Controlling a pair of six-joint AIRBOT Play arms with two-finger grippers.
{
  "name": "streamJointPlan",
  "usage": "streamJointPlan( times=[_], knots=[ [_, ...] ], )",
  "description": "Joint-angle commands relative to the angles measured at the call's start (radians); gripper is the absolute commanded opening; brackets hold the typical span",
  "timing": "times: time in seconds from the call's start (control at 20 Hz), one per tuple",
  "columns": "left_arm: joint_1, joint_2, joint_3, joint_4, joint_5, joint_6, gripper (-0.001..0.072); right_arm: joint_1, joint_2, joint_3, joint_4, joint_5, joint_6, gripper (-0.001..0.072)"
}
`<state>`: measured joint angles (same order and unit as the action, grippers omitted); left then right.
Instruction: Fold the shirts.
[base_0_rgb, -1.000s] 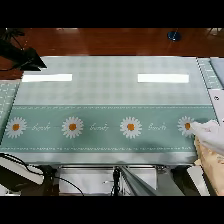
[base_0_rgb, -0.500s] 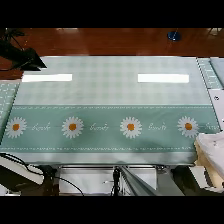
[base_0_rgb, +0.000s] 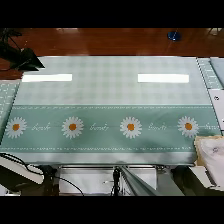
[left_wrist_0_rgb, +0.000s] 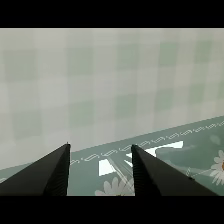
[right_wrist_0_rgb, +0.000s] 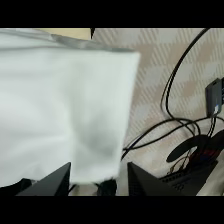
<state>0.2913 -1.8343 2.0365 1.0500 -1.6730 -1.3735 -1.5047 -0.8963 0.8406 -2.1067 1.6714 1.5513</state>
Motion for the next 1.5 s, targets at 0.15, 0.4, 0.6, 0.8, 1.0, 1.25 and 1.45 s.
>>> streamJointPlan(
  times=[0.15,0.4,0.6,0.8,1.0,1.25,1.45],
  knots=[
    [-0.001,0.0,0.0,-0.004,0.021,0.012,0.0463,0.0,-0.009,-0.008,-0.105,-0.38,0.05,0.0425],
    [-0.005,0.003,0.001,-0.003,0.122,0.08,0.0327,0.201,-0.06,0.075,0.942,-1.13,-0.027,0.0021],
    [-0.068,0.008,0.001,0.071,0.12,0.113,0.0326,0.75,-0.356,0.335,1.678,-0.919,-0.534,0.0018],
    [-0.195,0.007,0.001,0.176,0.064,0.096,0.0327,1.356,-0.668,0.682,1.069,-0.541,-0.154,0.0018],
    [-0.385,0.007,0.0,0.374,0.032,0.048,0.0326,1.681,-0.773,0.85,0.362,-0.196,-0.119,0.0021],
    [-0.536,0.006,0.0,0.531,0.089,0.02,0.0327,1.612,-0.765,0.92,0.474,-0.036,-0.122,0.0045],
    [-0.543,0.003,0.0,0.539,0.191,-0.035,0.034,1.513,-0.765,0.92,0.708,-0.105,-0.122,0.0211]
  ],
)
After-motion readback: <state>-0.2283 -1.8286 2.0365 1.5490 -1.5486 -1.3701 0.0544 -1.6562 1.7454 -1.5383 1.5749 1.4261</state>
